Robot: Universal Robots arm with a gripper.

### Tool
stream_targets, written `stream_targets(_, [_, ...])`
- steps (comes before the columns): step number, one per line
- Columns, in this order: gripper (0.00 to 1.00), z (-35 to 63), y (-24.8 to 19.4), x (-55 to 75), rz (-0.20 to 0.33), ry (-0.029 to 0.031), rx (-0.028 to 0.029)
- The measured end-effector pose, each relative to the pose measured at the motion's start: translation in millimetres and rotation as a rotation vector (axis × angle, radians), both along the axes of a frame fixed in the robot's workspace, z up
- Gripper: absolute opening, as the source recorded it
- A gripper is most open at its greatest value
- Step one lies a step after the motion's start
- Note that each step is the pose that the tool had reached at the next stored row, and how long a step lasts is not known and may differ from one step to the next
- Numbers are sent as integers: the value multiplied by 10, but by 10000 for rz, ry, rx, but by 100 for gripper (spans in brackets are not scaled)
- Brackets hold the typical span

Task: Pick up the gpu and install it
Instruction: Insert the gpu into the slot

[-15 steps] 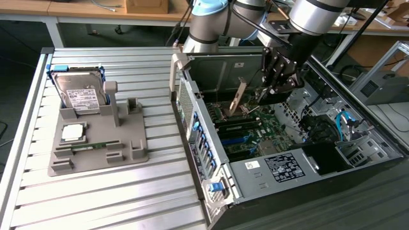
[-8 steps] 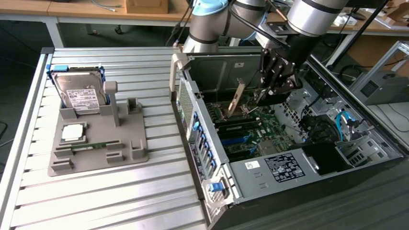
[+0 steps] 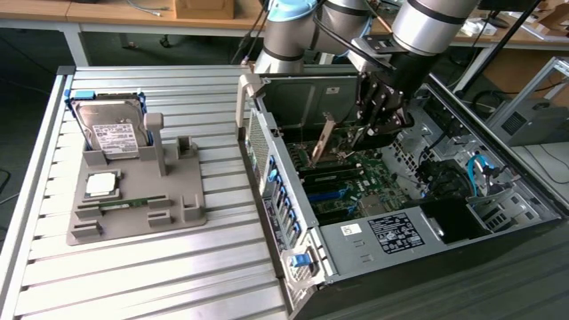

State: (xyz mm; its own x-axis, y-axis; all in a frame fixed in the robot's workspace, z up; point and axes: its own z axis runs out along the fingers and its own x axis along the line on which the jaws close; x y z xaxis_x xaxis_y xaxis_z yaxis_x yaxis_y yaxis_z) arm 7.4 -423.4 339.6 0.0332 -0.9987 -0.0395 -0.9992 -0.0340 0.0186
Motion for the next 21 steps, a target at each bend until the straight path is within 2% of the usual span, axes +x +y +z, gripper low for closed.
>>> stream_targets(4, [27,-36,-21,-24,0,1,-2])
stream_targets(10, [27,-84,-82,-39,-24,0,1])
stream_targets(15, [27,-126,-100,-39,-221,0,-17])
stream_targets(21, [27,-163,-142,-59,-275,0,-32])
